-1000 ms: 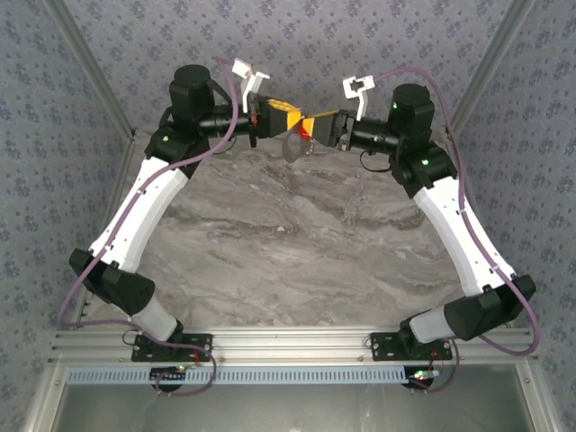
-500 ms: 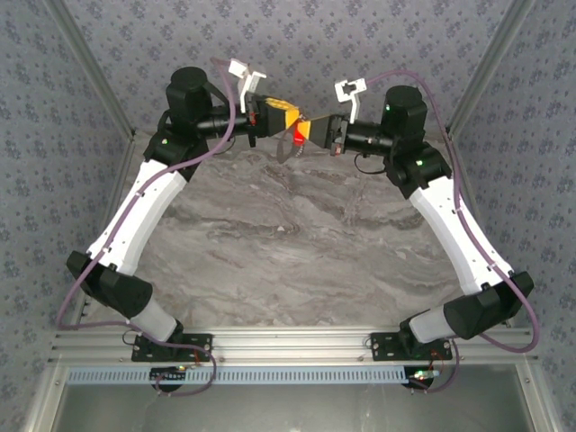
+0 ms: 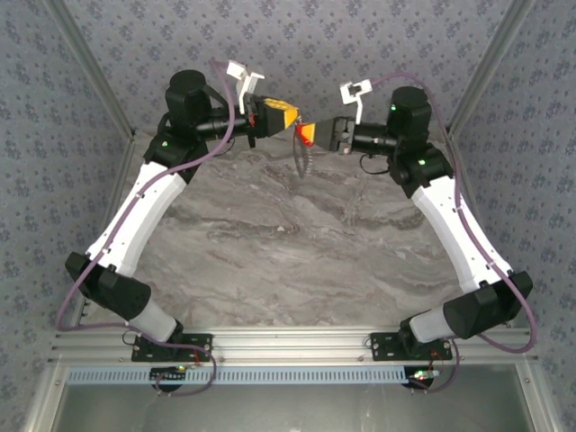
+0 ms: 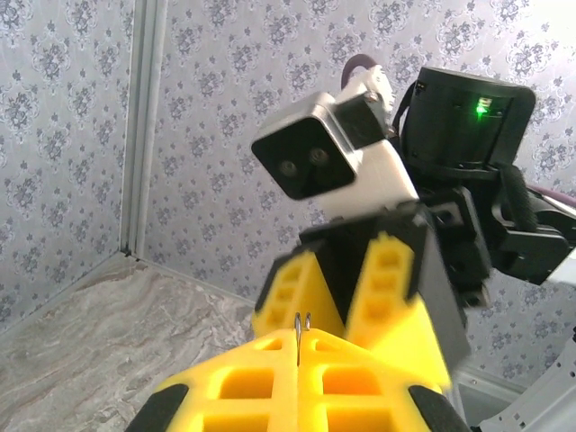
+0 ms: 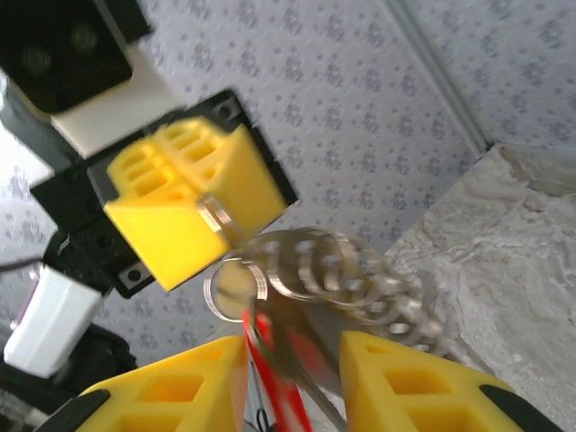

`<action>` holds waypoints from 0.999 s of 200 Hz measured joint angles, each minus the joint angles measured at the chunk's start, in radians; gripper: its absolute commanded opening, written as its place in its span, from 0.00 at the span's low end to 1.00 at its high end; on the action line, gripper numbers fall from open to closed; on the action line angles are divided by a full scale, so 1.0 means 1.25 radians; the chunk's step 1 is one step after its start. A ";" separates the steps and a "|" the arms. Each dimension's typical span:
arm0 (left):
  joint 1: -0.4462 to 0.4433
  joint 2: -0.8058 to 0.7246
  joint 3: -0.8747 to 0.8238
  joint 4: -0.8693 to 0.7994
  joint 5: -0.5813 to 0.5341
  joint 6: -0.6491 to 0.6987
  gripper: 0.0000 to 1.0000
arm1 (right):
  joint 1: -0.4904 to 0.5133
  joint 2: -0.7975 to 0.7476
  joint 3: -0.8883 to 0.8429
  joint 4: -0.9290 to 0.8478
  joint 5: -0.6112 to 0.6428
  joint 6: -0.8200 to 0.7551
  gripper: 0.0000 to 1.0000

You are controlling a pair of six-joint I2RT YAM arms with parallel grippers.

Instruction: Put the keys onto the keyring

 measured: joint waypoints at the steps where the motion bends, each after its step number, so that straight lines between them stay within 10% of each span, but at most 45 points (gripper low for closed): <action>1: 0.000 0.000 -0.001 0.001 0.000 0.000 0.00 | -0.002 -0.001 -0.001 0.002 0.000 0.003 0.35; 119: 0.004 -0.012 -0.031 0.061 0.000 -0.046 0.00 | -0.013 0.061 0.044 0.287 0.009 0.205 0.45; 200: 0.005 -0.022 -0.033 0.086 0.000 -0.055 0.00 | 0.030 0.083 0.044 0.305 0.013 0.223 0.30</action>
